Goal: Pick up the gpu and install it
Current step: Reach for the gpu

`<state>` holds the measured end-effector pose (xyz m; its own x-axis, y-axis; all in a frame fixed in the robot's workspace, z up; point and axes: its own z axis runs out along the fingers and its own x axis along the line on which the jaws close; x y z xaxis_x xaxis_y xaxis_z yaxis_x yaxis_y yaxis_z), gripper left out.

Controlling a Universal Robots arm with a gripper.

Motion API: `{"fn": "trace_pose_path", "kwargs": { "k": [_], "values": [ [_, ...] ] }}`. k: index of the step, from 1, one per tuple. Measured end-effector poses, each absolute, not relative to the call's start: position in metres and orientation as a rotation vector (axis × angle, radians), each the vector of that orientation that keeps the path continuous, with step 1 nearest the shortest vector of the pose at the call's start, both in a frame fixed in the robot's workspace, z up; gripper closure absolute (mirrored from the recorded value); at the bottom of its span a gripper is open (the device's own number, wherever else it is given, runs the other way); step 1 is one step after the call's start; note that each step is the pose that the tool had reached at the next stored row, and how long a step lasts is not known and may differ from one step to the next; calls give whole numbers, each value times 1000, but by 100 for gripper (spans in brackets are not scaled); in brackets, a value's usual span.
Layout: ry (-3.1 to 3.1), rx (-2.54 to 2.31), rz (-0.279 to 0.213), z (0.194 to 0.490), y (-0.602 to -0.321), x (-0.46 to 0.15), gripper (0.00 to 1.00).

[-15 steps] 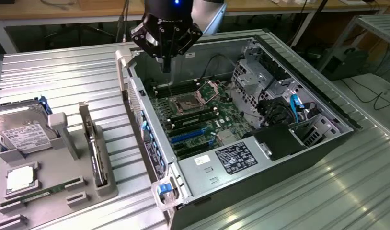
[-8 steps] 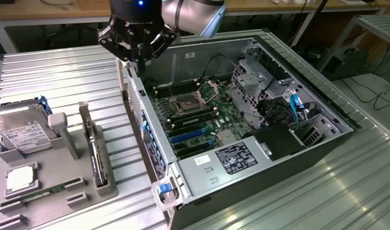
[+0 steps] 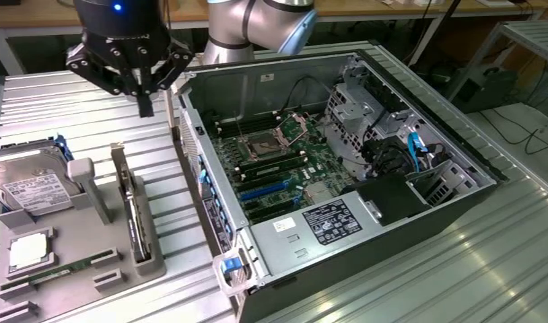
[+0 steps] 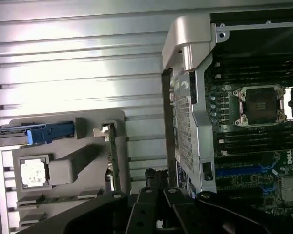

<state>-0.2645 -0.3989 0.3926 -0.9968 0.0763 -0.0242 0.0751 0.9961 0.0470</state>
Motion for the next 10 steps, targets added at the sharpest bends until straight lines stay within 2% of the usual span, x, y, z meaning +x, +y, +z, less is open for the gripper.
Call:
{"fn": "trace_pose_path", "kwargs": {
  "k": [5, 10],
  "values": [
    [3113, 118, 73, 392, -399, -307, 89],
    [3114, 118, 73, 391, -399, -313, 89]
  ]
}}
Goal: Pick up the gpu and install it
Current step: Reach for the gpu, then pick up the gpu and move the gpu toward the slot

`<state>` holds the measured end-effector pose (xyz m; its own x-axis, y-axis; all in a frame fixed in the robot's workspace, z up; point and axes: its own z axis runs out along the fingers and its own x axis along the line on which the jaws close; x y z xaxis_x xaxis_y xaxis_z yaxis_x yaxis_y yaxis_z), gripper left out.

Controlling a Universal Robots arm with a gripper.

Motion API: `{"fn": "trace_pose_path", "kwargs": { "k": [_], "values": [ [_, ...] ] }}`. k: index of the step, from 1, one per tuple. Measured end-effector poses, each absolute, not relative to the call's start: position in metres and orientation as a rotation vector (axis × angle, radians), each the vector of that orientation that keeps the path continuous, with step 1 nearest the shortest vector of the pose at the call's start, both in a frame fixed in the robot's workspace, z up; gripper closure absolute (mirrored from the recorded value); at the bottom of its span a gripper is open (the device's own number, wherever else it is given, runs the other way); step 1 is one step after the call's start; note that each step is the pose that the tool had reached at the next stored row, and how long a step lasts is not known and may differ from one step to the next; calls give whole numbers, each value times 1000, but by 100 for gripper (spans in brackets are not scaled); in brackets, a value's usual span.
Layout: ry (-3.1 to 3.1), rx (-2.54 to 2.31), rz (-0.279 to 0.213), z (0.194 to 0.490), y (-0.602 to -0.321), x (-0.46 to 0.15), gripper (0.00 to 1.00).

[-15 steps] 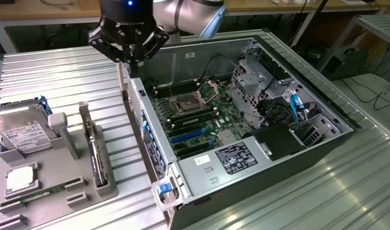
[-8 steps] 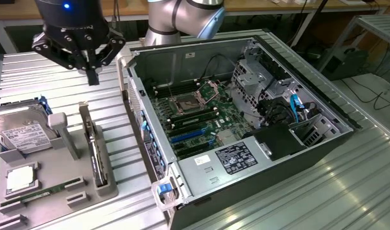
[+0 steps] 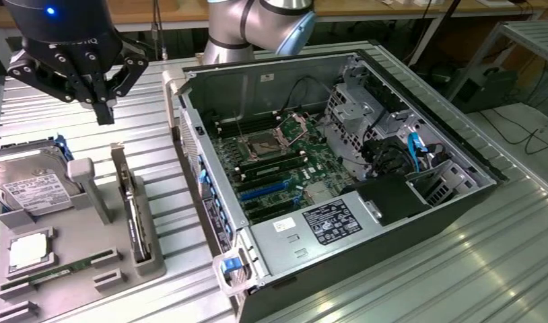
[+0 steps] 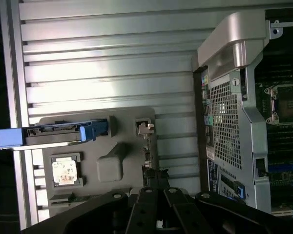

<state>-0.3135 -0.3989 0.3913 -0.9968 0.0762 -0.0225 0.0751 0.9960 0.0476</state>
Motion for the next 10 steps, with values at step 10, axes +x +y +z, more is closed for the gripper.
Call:
{"fn": "trace_pose_path", "kwargs": {
  "k": [10],
  "values": [
    [3114, 118, 73, 391, -399, -314, 83]
  ]
}}
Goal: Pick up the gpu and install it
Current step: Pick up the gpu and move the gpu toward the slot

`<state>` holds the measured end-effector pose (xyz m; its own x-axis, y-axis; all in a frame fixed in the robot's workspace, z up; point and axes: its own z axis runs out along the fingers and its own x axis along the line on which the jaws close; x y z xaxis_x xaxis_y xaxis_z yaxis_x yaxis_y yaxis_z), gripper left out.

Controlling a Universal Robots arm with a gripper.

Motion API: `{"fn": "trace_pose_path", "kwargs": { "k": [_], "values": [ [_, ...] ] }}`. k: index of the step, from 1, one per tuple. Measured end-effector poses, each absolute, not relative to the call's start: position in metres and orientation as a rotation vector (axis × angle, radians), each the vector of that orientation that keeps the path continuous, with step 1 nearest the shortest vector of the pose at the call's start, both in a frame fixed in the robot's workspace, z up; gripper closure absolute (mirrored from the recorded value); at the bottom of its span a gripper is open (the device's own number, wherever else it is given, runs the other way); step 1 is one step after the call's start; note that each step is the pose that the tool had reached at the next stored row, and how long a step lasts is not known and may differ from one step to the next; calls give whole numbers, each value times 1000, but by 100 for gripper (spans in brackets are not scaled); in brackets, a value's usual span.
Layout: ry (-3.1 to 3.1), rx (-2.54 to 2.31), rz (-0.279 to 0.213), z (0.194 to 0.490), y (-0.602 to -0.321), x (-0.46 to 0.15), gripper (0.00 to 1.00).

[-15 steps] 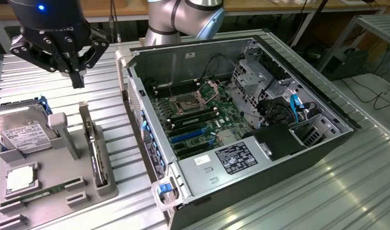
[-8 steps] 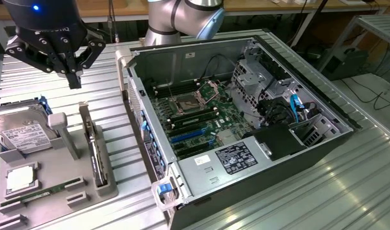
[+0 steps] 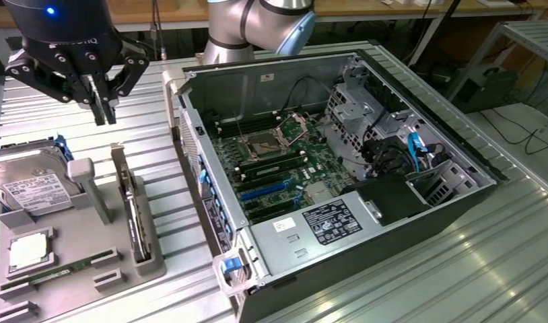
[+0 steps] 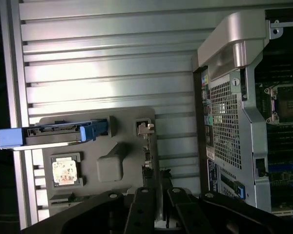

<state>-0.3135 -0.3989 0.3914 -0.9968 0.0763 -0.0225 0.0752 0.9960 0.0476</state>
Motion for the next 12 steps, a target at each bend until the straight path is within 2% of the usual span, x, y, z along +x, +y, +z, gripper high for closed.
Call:
{"fn": "trace_pose_path", "kwargs": {
  "k": [5, 7, 9, 10, 11, 12],
  "values": [
    [3114, 118, 73, 391, -399, -314, 53],
    [3114, 118, 73, 391, -399, -314, 53],
    [3114, 118, 73, 391, -399, -314, 40],
    [3114, 118, 73, 391, -401, -314, 40],
    [3114, 118, 73, 391, -403, -314, 34],
    [3114, 118, 73, 391, -409, -314, 34]
  ]
}}
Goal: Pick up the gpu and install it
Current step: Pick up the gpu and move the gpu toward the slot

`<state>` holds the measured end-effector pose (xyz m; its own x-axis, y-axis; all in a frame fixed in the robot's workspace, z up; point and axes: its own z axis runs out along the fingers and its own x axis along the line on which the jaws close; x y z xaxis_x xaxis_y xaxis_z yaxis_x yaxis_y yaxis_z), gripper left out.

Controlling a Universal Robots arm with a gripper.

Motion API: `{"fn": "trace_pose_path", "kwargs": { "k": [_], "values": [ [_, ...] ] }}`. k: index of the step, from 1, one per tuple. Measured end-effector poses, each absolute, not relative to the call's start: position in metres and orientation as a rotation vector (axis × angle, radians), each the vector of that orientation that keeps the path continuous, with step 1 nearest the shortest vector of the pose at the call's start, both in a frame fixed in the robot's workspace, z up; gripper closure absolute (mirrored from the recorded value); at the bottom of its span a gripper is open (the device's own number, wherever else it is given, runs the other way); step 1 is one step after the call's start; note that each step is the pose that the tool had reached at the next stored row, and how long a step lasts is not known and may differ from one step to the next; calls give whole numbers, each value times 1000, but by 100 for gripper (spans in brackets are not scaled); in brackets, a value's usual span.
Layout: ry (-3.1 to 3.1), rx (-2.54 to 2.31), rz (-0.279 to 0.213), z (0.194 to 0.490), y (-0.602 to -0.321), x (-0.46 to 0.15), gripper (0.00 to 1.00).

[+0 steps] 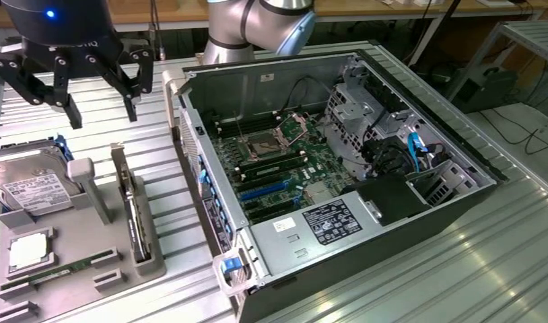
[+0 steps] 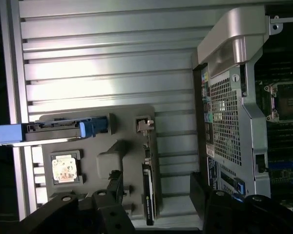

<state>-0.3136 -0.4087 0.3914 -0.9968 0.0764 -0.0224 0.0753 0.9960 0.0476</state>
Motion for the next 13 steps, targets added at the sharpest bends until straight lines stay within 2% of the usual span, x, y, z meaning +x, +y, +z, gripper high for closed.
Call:
{"fn": "trace_pose_path", "kwargs": {
  "k": [5, 13],
  "values": [
    [3114, 118, 73, 390, -435, -314, 34],
    [3130, -60, 75, 368, -444, -314, 34]
  ]
}}
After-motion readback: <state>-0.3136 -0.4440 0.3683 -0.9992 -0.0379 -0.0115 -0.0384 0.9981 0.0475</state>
